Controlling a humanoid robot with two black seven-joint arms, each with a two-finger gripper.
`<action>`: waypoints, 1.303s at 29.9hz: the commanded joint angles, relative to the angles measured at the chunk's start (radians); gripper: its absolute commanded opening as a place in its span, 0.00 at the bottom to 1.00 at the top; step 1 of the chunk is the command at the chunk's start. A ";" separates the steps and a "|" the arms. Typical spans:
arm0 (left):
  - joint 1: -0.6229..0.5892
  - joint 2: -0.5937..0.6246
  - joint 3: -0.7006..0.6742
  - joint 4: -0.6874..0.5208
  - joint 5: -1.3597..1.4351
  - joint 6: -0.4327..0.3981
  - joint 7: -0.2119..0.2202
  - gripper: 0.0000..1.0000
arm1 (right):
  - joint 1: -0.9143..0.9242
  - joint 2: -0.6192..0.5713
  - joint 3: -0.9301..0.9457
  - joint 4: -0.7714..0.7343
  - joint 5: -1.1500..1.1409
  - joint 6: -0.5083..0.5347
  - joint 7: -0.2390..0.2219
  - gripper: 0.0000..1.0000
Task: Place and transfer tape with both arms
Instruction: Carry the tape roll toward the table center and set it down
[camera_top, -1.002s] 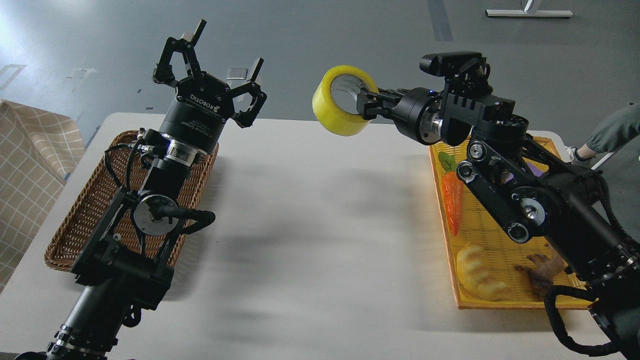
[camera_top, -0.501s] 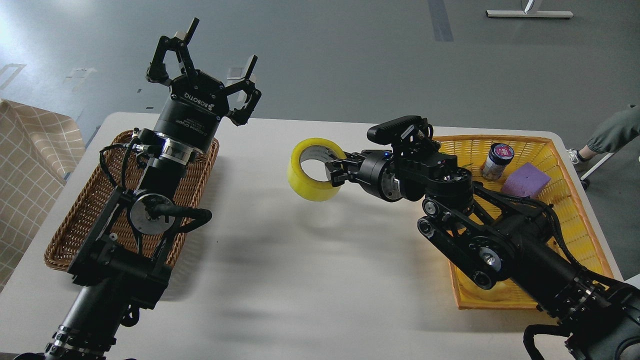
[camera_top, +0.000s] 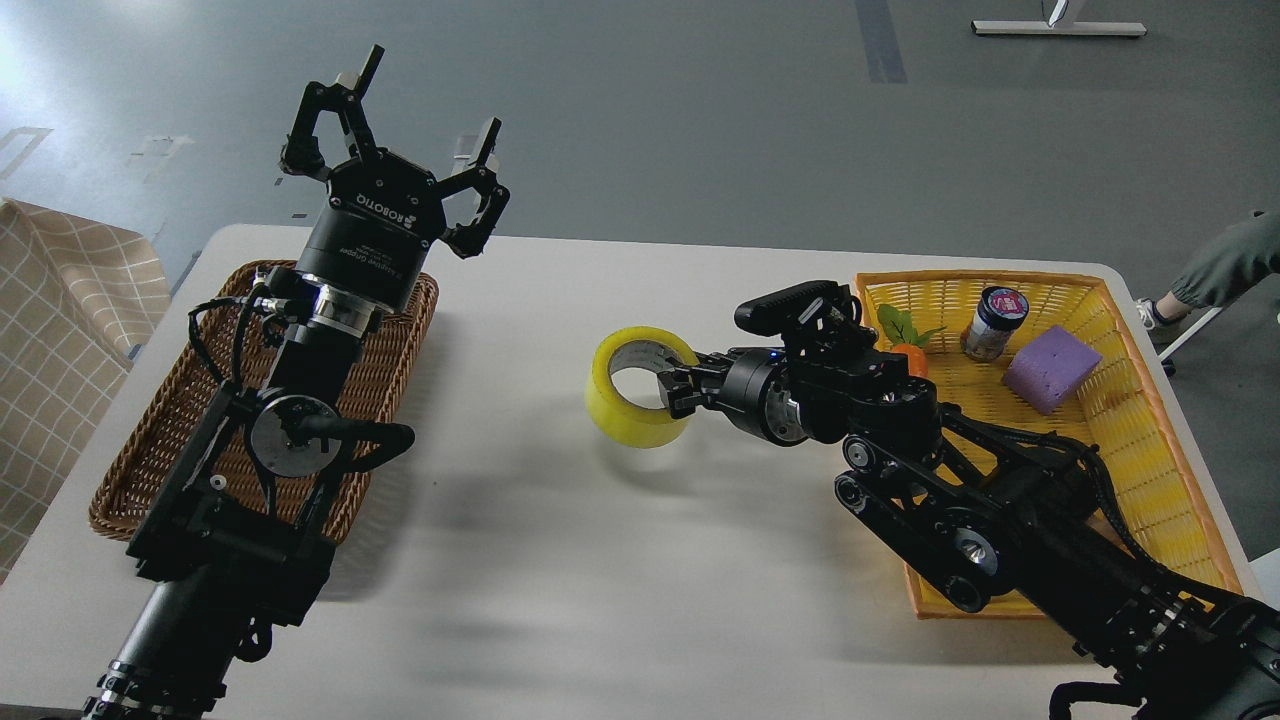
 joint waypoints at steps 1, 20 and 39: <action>0.002 0.001 -0.001 0.000 0.000 -0.002 0.000 0.98 | -0.010 0.000 -0.003 0.000 0.000 0.000 0.000 0.08; 0.001 -0.006 0.002 0.000 0.000 -0.005 0.000 0.98 | -0.021 0.000 -0.026 -0.006 0.000 0.000 -0.002 0.19; 0.004 -0.002 0.000 0.005 -0.002 -0.005 0.000 0.98 | -0.036 0.000 -0.026 -0.009 0.000 0.000 -0.003 0.29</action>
